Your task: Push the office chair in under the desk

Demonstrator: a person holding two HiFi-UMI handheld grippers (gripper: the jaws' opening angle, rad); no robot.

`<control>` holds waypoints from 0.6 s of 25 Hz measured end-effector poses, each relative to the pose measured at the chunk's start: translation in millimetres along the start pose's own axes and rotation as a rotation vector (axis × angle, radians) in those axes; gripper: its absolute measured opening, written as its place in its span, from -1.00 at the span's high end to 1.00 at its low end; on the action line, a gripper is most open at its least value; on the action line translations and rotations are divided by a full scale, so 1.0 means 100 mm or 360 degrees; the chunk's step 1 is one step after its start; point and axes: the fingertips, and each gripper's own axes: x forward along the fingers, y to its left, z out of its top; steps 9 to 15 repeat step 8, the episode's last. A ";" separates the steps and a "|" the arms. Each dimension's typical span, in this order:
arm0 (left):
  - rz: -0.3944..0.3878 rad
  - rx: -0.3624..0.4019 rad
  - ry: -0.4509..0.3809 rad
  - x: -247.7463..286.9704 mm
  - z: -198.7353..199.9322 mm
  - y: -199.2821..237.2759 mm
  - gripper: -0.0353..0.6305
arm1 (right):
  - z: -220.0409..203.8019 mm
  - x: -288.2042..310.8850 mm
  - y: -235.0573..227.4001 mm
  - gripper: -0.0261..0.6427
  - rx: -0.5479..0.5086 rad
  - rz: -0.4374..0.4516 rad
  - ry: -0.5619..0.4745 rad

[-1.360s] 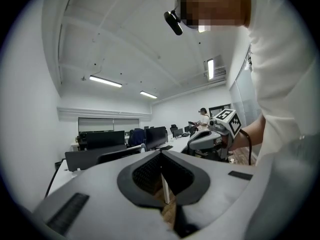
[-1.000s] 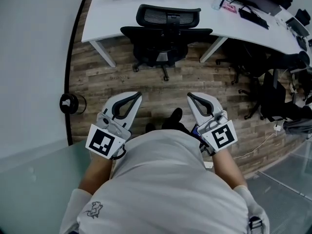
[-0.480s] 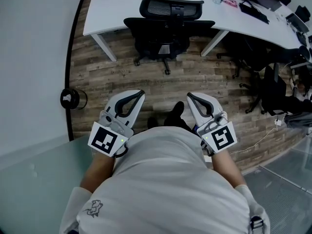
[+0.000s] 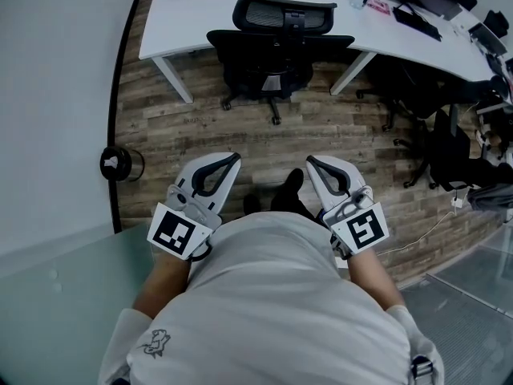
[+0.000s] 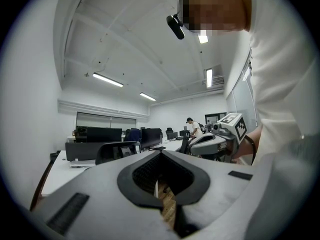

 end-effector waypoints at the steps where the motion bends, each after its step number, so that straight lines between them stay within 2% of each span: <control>1: -0.0002 0.0000 0.0001 -0.01 -0.01 0.00 0.90 | 0.00 0.01 0.01 0.92 0.0001 0.0002 -0.0001; 15: -0.0006 -0.0022 0.0019 0.03 -0.05 0.02 0.90 | -0.03 0.03 -0.01 0.92 0.0015 0.0014 0.0017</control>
